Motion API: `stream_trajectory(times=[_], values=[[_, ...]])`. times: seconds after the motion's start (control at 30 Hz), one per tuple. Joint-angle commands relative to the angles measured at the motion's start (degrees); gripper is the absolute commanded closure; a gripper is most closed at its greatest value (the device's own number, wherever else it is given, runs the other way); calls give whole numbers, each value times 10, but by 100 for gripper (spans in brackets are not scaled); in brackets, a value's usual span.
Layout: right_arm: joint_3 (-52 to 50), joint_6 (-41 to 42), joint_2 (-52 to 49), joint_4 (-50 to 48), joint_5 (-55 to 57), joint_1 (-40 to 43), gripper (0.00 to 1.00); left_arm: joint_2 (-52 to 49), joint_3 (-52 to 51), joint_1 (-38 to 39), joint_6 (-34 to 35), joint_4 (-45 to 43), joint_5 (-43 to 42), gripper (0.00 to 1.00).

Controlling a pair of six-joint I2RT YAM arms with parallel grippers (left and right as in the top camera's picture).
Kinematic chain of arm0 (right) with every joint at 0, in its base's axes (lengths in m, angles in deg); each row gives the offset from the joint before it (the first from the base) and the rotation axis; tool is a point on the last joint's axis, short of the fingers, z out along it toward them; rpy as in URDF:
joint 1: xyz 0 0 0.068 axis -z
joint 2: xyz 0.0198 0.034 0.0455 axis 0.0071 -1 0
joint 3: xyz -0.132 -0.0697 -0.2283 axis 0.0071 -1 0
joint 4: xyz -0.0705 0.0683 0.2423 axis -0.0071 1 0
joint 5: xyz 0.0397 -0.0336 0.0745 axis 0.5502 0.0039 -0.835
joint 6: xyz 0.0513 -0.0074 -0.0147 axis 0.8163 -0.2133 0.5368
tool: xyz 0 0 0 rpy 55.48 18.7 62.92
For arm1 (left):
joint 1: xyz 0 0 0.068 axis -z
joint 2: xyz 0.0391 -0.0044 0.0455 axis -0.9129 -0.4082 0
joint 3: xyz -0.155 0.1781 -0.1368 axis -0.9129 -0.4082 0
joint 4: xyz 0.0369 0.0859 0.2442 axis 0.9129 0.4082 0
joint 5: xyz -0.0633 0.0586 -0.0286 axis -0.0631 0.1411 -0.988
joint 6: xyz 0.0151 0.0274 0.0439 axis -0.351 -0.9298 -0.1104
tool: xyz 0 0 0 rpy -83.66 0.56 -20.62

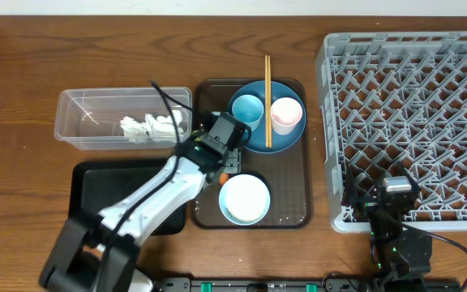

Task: Sort waste into correct bins and load items into the dishwasher rack
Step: 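Close the left gripper on the orange carrot and lift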

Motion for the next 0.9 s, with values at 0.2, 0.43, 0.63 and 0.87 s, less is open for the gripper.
stream_trajectory(times=[0.2, 0.43, 0.63, 0.87], values=[[-1, -3, 1, 2, 4, 3, 1, -33, 2, 1, 0, 8, 6, 38], [-1, -3, 1, 2, 4, 3, 1, -33, -10, 1, 40, 16, 2, 40], [-1, -3, 1, 2, 4, 3, 1, -33, -26, 2, 47, -8, -16, 44], [-1, -3, 1, 2, 4, 3, 1, -34, -32, 5, 56, -10, -17, 50]])
